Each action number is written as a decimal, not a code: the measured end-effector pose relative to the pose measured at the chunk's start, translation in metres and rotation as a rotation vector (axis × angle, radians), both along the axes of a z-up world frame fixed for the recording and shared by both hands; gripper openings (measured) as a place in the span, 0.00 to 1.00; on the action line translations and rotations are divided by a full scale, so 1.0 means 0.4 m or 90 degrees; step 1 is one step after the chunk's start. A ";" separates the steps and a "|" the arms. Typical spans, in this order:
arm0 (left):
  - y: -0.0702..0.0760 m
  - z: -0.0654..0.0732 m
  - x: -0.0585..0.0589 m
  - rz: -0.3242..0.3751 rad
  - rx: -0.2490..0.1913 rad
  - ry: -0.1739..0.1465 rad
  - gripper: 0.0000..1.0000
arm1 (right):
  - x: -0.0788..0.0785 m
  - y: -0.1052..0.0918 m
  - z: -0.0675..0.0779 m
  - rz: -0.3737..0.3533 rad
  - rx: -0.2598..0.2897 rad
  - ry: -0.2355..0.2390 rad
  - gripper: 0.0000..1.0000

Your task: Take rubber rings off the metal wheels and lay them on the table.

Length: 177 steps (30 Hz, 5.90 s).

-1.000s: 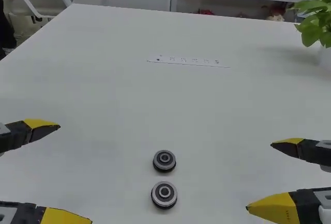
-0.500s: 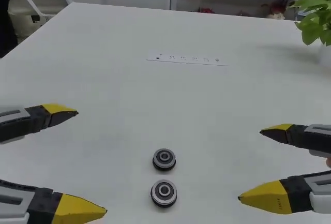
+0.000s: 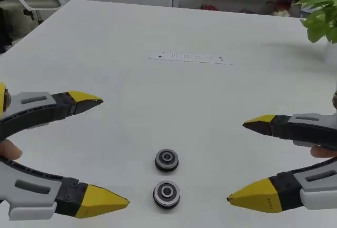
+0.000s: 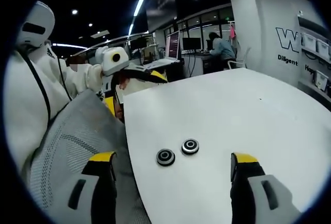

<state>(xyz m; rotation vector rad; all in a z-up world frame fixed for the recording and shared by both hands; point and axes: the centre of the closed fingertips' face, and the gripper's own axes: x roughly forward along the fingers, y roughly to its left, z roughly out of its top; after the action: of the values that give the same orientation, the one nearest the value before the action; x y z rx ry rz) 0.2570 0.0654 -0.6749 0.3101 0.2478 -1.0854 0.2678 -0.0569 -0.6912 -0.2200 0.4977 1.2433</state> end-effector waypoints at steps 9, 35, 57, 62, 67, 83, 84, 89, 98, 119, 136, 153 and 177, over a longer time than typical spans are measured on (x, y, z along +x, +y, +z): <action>-0.043 0.015 0.019 -0.038 0.006 -0.014 0.93 | 0.005 0.040 0.015 0.035 0.008 -0.023 0.85; -0.118 -0.053 0.041 -0.080 -0.010 -0.016 0.73 | 0.012 0.111 -0.060 0.095 0.018 -0.039 0.68; -0.137 -0.126 0.029 -0.093 -0.021 0.034 0.59 | -0.011 0.128 -0.152 0.134 -0.001 -0.010 0.52; -0.140 -0.149 0.026 -0.100 -0.012 0.039 0.54 | -0.007 0.129 -0.166 0.136 -0.001 -0.012 0.49; -0.145 -0.165 0.022 -0.107 -0.012 0.056 0.51 | -0.006 0.133 -0.179 0.141 0.001 -0.012 0.43; -0.163 -0.213 0.006 -0.131 0.015 0.064 0.38 | -0.014 0.141 -0.230 0.149 -0.015 -0.004 0.32; -0.163 -0.213 0.007 -0.130 0.014 0.065 0.37 | -0.013 0.140 -0.233 0.148 -0.015 -0.004 0.32; -0.164 -0.234 0.012 -0.129 0.024 0.070 0.34 | -0.006 0.138 -0.242 0.138 -0.012 0.002 0.30; -0.168 -0.259 0.009 -0.135 0.024 0.089 0.28 | -0.014 0.140 -0.261 0.146 -0.020 0.008 0.27; -0.168 -0.291 0.012 -0.130 0.031 0.098 0.17 | -0.015 0.148 -0.285 0.147 -0.026 0.016 0.23; -0.164 -0.288 0.003 -0.134 0.035 0.072 0.14 | -0.014 0.159 -0.289 0.158 -0.028 0.005 0.24; -0.179 -0.285 0.010 -0.131 0.031 0.067 0.14 | -0.018 0.149 -0.289 0.164 -0.035 0.001 0.18; -0.170 -0.294 0.018 -0.129 0.030 0.064 0.14 | -0.016 0.135 -0.295 0.153 -0.048 0.019 0.07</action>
<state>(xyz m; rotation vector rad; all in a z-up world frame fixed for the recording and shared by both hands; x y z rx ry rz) 0.2641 -0.0028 -0.7924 0.3277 0.3374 -1.2979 0.2614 -0.0029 -0.8093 -0.3319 0.5564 1.4654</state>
